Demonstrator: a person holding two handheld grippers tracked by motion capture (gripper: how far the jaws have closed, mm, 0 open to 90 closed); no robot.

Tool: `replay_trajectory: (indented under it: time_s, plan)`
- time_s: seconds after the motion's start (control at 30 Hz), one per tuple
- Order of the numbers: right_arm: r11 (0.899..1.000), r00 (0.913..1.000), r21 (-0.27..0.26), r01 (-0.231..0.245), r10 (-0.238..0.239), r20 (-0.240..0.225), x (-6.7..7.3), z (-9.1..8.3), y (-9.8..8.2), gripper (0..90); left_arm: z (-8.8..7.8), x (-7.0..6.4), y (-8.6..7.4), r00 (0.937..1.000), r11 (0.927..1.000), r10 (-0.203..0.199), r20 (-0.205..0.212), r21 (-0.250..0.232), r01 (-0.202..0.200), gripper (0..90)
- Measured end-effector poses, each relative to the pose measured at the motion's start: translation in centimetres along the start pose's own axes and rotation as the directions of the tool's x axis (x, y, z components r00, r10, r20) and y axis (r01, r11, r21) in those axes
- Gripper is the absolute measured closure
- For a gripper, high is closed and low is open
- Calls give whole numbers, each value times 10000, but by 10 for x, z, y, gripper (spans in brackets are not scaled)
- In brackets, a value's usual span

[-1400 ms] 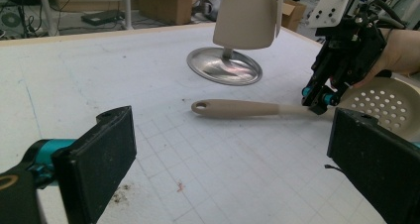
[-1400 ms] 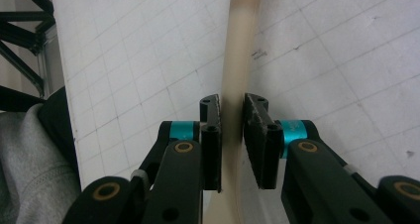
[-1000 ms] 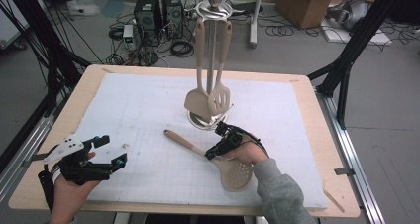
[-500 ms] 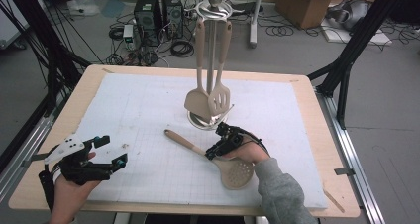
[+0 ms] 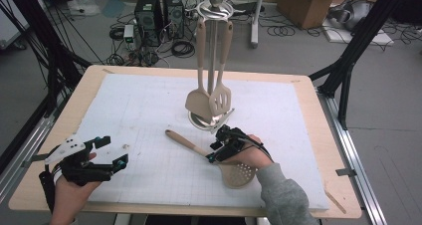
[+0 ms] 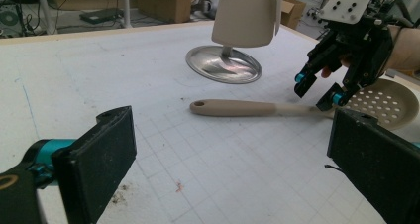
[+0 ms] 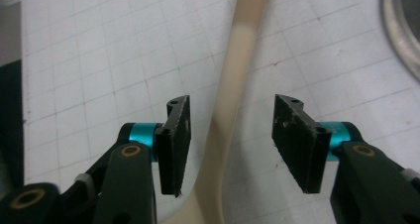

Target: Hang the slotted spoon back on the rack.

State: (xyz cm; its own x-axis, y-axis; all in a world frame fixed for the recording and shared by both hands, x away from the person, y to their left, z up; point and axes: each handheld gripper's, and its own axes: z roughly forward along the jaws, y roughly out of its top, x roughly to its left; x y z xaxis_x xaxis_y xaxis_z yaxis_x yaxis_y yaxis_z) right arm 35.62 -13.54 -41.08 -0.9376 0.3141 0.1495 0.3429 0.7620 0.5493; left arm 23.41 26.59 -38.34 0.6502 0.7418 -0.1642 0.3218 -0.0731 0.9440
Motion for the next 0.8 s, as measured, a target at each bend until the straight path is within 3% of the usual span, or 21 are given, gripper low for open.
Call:
replay_trajectory:
  time_s: [0.17,0.43,0.6,0.8]
  plan:
    - [9998,9951,-70,164,-157,973,9,-5,3,363,1,0,0,10000,10000,1,4,-7,-1,54]
    - [9996,9838,80,268,-278,1771,23,-5,8,346,4,1,0,10000,10000,-12,73,10,12,54]
    - [9991,9856,356,210,-267,1670,31,5,12,337,5,-1,1,9999,10000,10,134,3,-10,54]
    - [9967,9804,815,56,-216,1959,31,12,13,315,5,0,1,9999,10000,-40,159,-1,40,54]
